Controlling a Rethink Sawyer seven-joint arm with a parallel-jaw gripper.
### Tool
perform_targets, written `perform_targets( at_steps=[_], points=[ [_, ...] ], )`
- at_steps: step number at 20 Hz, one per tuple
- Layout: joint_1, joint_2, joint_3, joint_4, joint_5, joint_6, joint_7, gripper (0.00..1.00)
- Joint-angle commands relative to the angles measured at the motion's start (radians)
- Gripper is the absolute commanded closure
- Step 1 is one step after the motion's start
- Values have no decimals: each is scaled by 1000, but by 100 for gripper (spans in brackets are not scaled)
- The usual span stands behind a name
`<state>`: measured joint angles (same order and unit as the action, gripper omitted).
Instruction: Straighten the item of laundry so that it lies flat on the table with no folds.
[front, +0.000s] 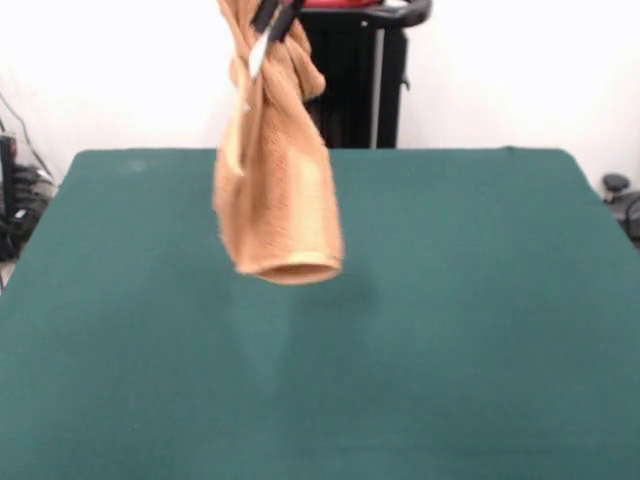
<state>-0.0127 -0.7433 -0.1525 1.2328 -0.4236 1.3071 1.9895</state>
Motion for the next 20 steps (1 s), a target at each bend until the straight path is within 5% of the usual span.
perform_targets(
  at_steps=[1,9,14,20],
  points=[
    [37,5,-24,-17,-34,24,158,100],
    [101,17,-98,-34,-104,-24,204,100],
    [143,16,-145,-147,-131,135,151,100],
    [145,17,-154,-164,-110,163,127,100]
  ],
)
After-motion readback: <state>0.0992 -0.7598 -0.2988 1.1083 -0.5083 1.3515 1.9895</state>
